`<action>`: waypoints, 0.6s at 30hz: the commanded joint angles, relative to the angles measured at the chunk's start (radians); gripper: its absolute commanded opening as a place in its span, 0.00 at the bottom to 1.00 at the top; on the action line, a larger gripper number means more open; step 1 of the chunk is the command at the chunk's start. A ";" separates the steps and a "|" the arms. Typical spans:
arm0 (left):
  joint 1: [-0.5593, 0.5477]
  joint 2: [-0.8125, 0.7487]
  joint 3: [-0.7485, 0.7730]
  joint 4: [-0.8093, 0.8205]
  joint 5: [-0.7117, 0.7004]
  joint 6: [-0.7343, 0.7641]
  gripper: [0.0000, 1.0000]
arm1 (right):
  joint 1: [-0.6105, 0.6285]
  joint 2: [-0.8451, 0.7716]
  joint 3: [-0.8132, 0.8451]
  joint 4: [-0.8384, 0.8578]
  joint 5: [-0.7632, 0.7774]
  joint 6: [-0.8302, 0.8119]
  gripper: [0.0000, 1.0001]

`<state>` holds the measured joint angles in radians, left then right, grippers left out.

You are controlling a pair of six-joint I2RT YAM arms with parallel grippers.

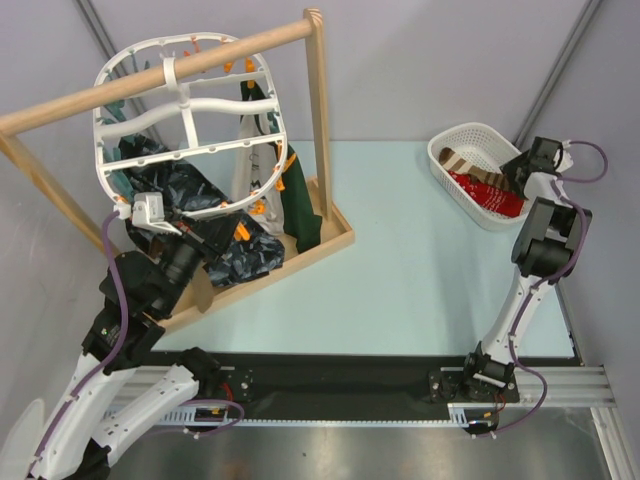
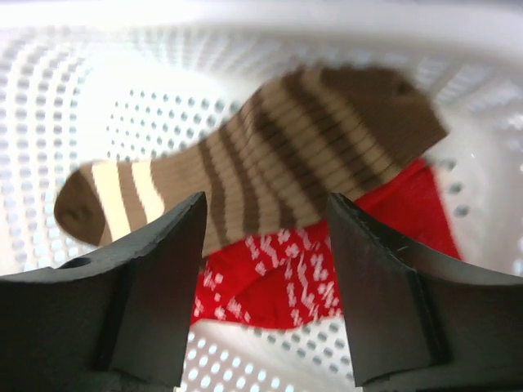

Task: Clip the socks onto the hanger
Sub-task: Pick up the sock from the bin.

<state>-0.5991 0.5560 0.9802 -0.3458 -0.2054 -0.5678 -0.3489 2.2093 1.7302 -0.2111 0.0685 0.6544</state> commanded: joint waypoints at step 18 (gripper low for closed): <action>0.004 0.002 0.017 -0.016 0.011 0.006 0.00 | 0.067 0.248 0.341 -0.079 0.215 -0.128 0.42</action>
<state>-0.5991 0.5552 0.9802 -0.3462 -0.2035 -0.5678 -0.3107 2.4397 2.0052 -0.2520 0.1947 0.5797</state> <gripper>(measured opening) 0.094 0.446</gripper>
